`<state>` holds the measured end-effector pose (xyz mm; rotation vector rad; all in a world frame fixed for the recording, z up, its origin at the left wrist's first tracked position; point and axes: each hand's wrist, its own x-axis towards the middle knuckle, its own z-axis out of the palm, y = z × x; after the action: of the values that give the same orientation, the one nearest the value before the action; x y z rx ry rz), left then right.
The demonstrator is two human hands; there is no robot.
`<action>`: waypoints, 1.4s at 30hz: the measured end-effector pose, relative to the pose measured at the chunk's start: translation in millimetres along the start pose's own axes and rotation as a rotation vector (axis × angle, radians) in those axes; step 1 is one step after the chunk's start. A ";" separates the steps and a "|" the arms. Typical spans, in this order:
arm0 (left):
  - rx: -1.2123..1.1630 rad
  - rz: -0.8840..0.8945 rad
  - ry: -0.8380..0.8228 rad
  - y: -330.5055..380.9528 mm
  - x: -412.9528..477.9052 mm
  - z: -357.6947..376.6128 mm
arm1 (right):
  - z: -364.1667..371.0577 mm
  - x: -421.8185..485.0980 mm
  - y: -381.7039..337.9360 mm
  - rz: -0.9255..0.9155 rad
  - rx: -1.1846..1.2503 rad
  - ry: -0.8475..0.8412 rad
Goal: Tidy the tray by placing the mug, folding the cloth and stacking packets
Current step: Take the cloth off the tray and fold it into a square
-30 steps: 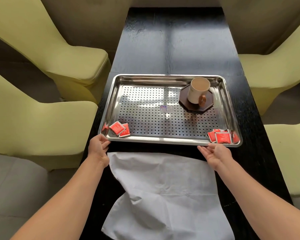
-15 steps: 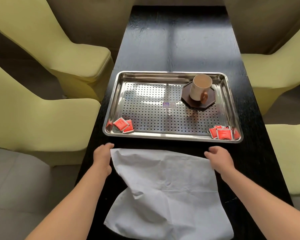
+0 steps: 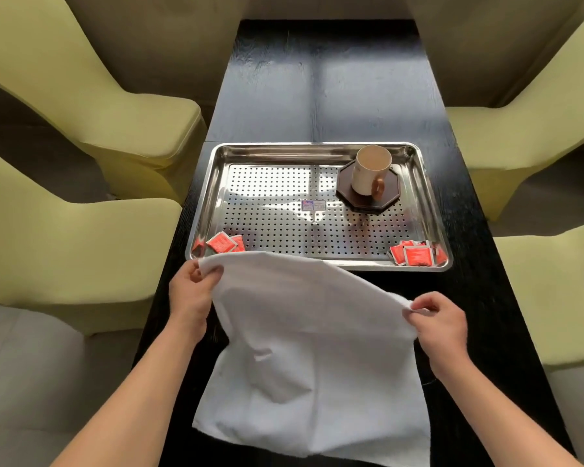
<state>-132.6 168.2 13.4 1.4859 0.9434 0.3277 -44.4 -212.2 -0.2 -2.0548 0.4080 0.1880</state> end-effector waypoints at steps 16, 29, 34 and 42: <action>1.046 -0.286 0.026 -98.2 -114.1 -29.1 | -26.1 -78.0 74.7 0.033 -0.404 -0.109; 0.806 -0.317 -0.068 -125.5 -144.9 -66.4 | -36.6 -134.6 112.1 0.089 -0.832 -0.123; 0.511 -0.410 -0.214 -126.0 -151.6 -81.1 | -37.6 -132.9 116.5 0.164 -0.818 -0.163; 0.358 -0.504 -0.176 -131.4 -172.2 -99.4 | -55.8 -142.0 123.3 0.177 -0.599 -0.202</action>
<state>-355.5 98.7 -34.2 1.5032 1.2345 -0.3494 -223.4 -286.6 -30.6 -2.5487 0.4439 0.6884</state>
